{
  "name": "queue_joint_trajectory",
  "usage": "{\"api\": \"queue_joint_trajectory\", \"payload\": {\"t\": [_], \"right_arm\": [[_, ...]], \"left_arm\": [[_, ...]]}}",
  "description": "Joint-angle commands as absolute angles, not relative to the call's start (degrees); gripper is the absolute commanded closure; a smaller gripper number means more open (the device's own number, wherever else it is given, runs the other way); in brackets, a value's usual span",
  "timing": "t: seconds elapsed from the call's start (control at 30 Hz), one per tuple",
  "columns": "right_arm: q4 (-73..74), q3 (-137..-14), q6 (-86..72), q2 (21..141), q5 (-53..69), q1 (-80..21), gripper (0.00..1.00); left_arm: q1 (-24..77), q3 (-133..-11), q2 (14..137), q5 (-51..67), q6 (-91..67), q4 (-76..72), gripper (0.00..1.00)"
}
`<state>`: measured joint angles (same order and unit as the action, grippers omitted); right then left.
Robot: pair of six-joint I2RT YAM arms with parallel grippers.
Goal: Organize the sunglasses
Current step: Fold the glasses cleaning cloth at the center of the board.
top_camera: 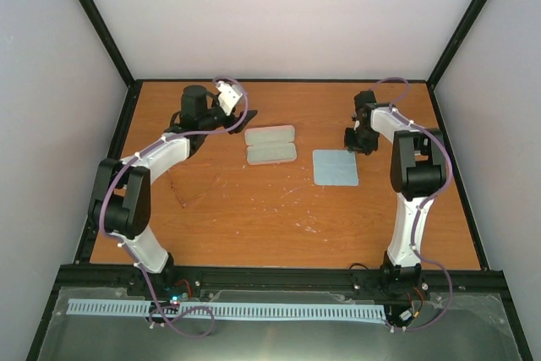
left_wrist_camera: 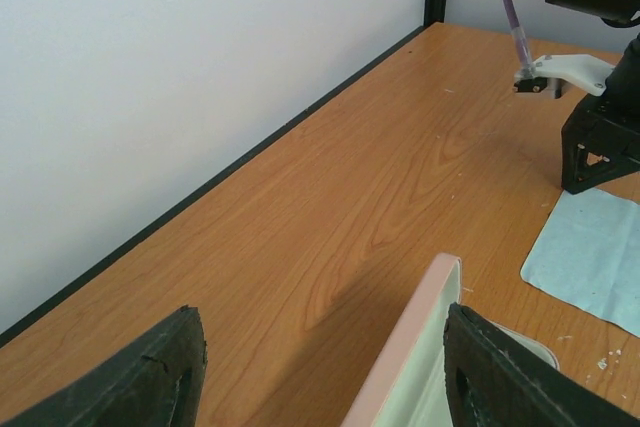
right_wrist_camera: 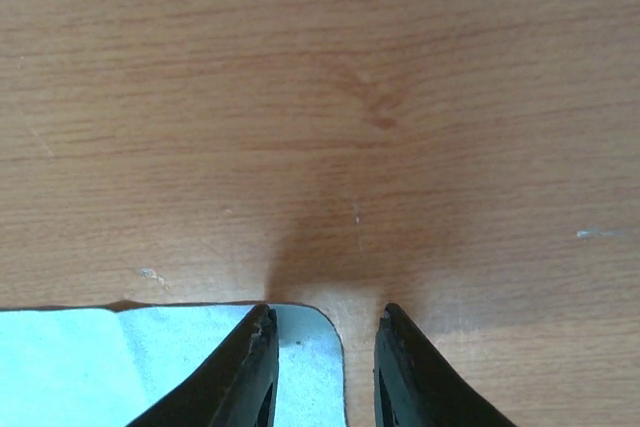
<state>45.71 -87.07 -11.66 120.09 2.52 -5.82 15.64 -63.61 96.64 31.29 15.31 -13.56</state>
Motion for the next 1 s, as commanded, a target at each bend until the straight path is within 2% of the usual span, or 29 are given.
{"api": "queue_joint_trajectory", "payload": {"t": [0.0, 0.37, 0.53, 0.67, 0.97], "right_arm": [[46.51, -88.19, -10.79, 121.93, 3.76, -5.54, 0.72], [46.76, -85.11, -10.77, 121.00, 5.16, -5.79, 0.78], [47.11, -84.86, -10.57, 121.42, 5.01, -6.63, 0.86], [47.37, -84.24, -10.72, 121.11, 5.10, -6.76, 0.97], [45.86, -78.50, -13.32, 115.07, 2.69, -6.77, 0.97]], "left_arm": [[16.13, -66.76, 97.16, 32.43, 14.48, -13.27, 0.35], [16.43, -67.76, 98.43, 32.83, 14.80, -13.01, 0.35], [16.52, -67.63, 98.29, 32.87, 15.21, -12.77, 0.35], [16.77, -67.59, 98.26, 33.75, 15.72, -12.40, 0.36], [18.11, -68.19, 98.83, 36.01, 15.86, -11.37, 0.38]]}}
